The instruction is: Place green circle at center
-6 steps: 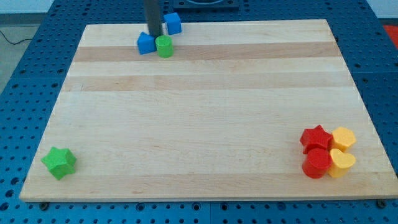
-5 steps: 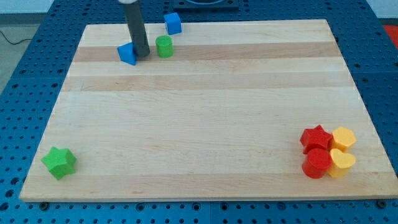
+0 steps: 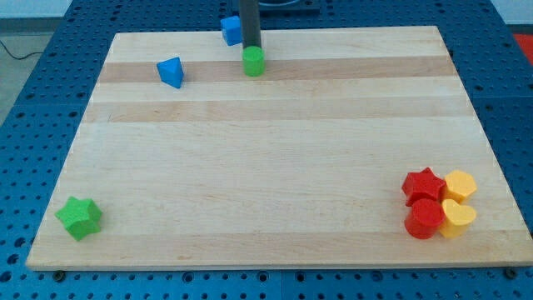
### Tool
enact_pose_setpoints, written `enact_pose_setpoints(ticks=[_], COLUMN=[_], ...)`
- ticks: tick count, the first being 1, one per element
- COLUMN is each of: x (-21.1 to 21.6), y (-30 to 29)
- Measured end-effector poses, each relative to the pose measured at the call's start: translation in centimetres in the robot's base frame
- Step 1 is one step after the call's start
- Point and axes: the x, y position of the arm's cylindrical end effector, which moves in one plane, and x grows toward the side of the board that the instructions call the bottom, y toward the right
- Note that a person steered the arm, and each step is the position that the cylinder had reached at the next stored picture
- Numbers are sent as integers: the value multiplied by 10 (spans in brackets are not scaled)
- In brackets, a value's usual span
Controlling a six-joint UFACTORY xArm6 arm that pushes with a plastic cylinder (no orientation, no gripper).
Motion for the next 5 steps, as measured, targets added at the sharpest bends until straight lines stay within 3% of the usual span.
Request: enact_pose_setpoints(ticks=[1,2,5], x=[62,97,85], y=[1,1,40])
